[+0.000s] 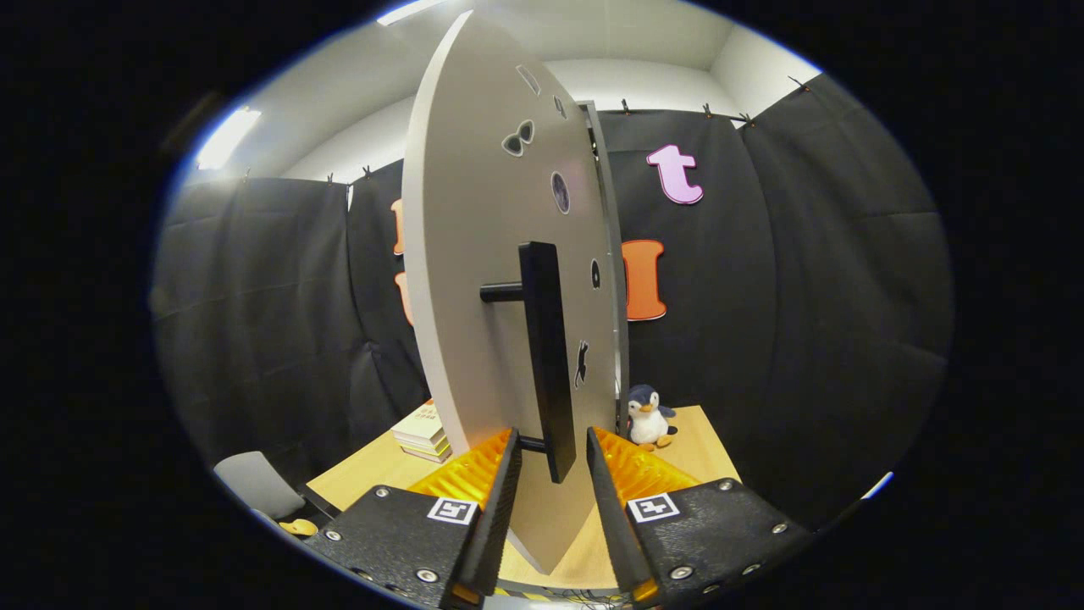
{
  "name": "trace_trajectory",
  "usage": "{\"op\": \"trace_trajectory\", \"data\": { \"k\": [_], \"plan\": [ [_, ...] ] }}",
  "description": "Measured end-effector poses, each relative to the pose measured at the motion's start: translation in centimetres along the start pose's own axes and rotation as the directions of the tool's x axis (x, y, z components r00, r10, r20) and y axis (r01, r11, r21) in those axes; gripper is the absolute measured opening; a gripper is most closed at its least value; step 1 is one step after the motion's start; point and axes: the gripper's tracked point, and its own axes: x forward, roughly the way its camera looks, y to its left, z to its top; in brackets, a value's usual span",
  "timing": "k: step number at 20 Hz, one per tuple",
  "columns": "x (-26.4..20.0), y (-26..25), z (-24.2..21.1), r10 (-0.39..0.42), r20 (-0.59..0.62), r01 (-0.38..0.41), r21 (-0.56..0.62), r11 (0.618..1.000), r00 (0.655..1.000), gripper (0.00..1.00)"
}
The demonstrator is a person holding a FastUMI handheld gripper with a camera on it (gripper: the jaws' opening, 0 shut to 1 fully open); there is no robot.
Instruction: Open the shoe cabinet door, grab the shoes and put them into the shoe cabinet, then close the shoe cabinet door.
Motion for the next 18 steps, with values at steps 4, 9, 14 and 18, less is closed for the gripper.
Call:
{"op": "trace_trajectory", "data": {
  "k": [4,9,14,18],
  "plan": [
    [0.2,0.3,-0.2,0.034,-0.004,-0.034,-0.002,0.999,0.999,0.58],
    [-0.1,1.4,-0.3,0.101,-0.011,-0.101,-0.008,0.995,0.995,0.65],
    [0.2,1.9,-0.3,0.136,-0.01,-0.136,-0.022,0.99,0.991,0.75],
    [0.6,3.2,-0.3,0.164,-0.009,-0.163,0.008,0.987,0.986,0.81]
  ]
}}
